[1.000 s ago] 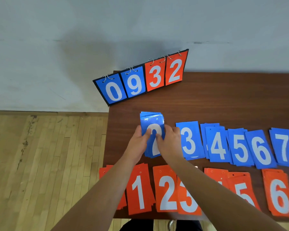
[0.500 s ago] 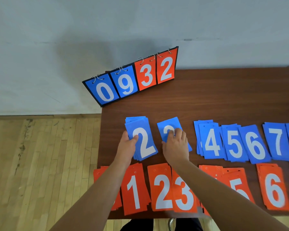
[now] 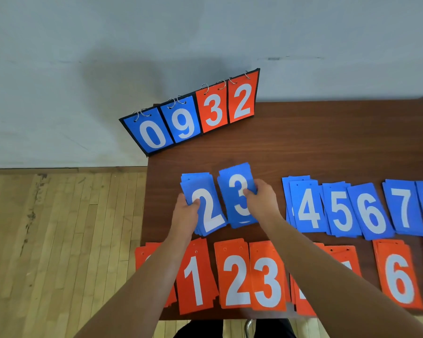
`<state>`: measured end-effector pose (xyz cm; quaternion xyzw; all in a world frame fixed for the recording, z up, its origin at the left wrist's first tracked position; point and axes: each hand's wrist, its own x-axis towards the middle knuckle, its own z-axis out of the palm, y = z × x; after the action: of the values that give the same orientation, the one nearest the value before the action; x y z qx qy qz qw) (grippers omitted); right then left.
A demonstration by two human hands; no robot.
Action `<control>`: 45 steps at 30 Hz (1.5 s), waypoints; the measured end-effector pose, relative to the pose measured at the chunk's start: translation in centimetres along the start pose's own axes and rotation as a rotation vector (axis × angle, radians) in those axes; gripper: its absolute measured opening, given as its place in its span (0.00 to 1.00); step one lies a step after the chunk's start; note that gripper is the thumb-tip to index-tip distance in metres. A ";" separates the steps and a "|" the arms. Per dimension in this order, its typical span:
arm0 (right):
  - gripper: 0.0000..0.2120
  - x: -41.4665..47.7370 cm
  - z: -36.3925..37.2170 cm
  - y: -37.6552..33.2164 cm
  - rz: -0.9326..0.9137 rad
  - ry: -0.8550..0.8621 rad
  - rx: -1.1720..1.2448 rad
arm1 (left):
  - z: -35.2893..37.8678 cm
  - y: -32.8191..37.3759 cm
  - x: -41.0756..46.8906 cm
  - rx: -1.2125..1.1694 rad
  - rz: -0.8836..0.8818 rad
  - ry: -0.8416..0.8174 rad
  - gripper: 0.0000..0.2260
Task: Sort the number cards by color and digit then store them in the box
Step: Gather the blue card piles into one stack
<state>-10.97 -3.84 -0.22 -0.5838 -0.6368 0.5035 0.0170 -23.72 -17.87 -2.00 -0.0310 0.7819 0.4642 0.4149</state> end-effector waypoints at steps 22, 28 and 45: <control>0.27 -1.9 -8.5 7.5 -0.076 0.126 -0.653 | 9.9 1.9 -2.9 -0.046 0.022 -0.181 0.13; 0.26 -1.9 -6.7 7.7 -0.257 0.050 -0.783 | 9.5 1.6 -2.3 -0.011 0.027 -0.073 0.14; 0.36 1.3 -6.3 5.5 0.077 0.070 -0.654 | 8.6 0.6 -2.3 -0.033 0.036 0.062 0.12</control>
<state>-3.55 0.03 -1.41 -0.5987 -0.7413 0.2524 -0.1684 -17.14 -11.84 -1.98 -0.0381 0.7870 0.4832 0.3816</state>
